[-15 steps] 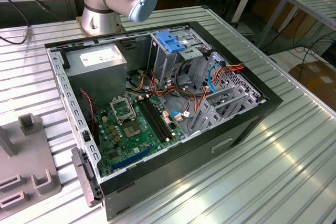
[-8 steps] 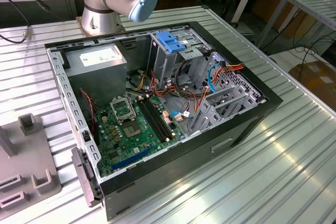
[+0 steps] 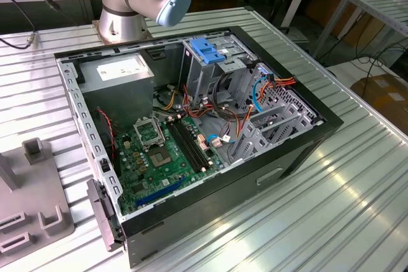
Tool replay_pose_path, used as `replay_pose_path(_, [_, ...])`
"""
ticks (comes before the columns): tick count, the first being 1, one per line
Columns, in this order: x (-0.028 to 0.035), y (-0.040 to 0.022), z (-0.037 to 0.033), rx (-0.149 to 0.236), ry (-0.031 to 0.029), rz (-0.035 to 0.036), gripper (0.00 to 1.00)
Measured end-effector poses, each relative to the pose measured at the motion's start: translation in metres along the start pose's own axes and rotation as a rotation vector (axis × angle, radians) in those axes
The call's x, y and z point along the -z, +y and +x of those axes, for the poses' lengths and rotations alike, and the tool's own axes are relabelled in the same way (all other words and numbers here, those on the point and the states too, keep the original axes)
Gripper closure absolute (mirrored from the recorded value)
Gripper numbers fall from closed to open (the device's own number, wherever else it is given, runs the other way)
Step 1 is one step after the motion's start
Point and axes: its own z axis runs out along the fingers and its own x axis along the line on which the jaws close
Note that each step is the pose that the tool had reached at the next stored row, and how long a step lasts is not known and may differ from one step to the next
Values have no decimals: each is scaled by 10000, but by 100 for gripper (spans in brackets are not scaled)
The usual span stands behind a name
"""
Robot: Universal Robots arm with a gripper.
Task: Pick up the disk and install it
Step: 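Pick up the disk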
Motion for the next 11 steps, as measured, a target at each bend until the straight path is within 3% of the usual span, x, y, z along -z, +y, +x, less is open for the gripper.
replay_pose_path(1, [100, 1, -1, 0, 0, -19, 63])
replay_pose_path(2, [124, 1, -1, -1, 0, -24, 63])
replay_pose_path(3, [187, 2, -1, -1, 0, -35, 63])
replay_pose_path(11, [310, 3, -2, -1, 0, -59, 63])
